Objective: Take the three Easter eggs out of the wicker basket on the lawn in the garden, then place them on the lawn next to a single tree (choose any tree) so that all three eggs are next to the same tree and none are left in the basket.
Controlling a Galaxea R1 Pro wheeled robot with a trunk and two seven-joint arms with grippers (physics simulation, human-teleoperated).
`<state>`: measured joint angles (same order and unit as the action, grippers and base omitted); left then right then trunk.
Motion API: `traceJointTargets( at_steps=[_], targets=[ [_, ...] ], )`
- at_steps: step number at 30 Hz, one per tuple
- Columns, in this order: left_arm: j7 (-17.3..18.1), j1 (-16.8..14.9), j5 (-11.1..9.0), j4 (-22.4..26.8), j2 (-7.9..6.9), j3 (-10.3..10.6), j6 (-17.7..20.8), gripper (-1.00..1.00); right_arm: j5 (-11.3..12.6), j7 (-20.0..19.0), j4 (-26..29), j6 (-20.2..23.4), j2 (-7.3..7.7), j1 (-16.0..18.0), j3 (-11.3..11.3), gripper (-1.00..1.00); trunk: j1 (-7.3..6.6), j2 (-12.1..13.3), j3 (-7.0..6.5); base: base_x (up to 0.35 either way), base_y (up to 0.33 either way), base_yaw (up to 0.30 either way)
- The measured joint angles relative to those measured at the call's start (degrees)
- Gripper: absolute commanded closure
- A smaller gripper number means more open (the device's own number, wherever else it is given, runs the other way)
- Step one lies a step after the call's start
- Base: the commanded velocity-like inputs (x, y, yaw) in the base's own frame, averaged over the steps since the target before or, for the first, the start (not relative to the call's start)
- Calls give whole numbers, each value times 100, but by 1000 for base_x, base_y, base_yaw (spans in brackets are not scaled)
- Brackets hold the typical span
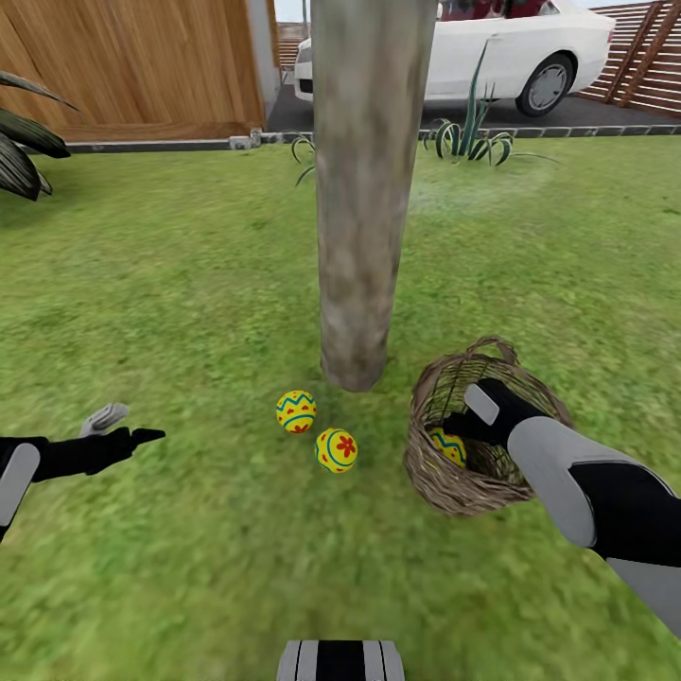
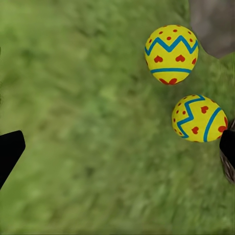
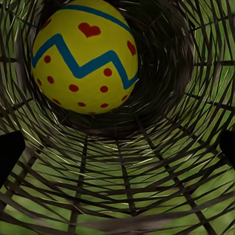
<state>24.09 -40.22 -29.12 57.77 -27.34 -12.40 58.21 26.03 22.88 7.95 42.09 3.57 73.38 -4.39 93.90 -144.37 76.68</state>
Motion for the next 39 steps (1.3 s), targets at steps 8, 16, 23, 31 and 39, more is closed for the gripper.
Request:
traceJointTargets(
  at_steps=[8, 16, 23, 31, 39],
  targets=[
    [-3, 0, 16, -146, -16, -5, -11, -100, 3, 0, -6, -4, -61, -9, -6, -100, -3, 0, 0, 151, 0, 0],
    [-3, 0, 25, -152, -13, -5, -13, -100, -8, 0, -1, -9, -70, -9, -6, -100, 0, 0, 0, 35, 0, 0],
    [-3, 0, 181, -152, -11, -6, -20, -100, -8, 0, -1, -17, -61, -9, -6, -100, 16, -8, 132, 1, 0, 0],
    [-3, 0, 253, -152, -10, -5, -17, -100, -8, -7, 1, -23, -67, -9, -6, -100, 36, -18, 310, 0, 0, 0],
    [-3, 0, 255, -159, -16, -5, -17, -100, -10, -172, 4, -326, -76, -10, -9, -100, 54, -28, 466, 0, 0, 0]
  ],
)
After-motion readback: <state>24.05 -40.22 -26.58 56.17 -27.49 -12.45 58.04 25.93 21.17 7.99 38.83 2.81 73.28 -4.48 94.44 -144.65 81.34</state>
